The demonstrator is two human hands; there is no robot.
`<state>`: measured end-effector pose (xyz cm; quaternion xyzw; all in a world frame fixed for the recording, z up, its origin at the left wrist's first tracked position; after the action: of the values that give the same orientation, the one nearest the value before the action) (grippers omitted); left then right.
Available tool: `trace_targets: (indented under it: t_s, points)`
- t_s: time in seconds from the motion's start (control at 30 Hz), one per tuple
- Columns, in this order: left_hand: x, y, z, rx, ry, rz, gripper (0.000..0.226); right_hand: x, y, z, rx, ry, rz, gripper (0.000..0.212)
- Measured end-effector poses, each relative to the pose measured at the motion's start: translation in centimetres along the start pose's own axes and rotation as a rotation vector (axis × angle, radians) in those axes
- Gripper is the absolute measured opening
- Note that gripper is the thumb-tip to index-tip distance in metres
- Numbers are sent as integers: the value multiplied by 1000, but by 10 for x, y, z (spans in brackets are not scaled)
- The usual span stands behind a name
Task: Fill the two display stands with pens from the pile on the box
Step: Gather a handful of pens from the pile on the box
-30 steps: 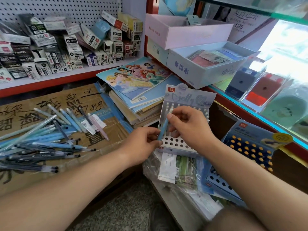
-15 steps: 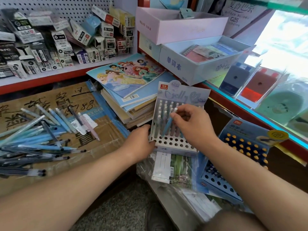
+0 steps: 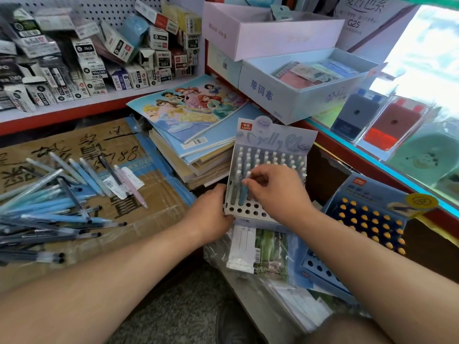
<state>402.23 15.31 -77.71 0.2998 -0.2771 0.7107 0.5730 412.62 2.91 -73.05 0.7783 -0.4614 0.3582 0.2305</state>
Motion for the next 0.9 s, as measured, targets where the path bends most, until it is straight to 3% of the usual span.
trace_targets:
  t_s: [0.33,0.57,0.77,0.9]
  points:
    - [3,2,6,-69,17,-21,49,-4,-2,5,-76,41,-21,17]
    - [28,25,4,-45,23,81,60,6,15,-2,-77,151,-2,22]
    - [87,61,-5,73,-20,235,49,-11,47,-38,66,112,-198,13]
    - [132,101,-25,196,-69,310,48,-33,58,-72,192,160,-265,24]
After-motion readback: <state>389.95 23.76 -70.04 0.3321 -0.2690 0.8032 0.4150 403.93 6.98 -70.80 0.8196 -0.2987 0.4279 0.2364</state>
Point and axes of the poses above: each hand's wrist, its own y-axis away from the middle knuckle, its own x-axis out of the back of the hand, z = x × y, the point moved 3 cm from there along -y, towards the middle knuckle, and after that the axes turned 14 degrees about -x, right-handed, at the moved point
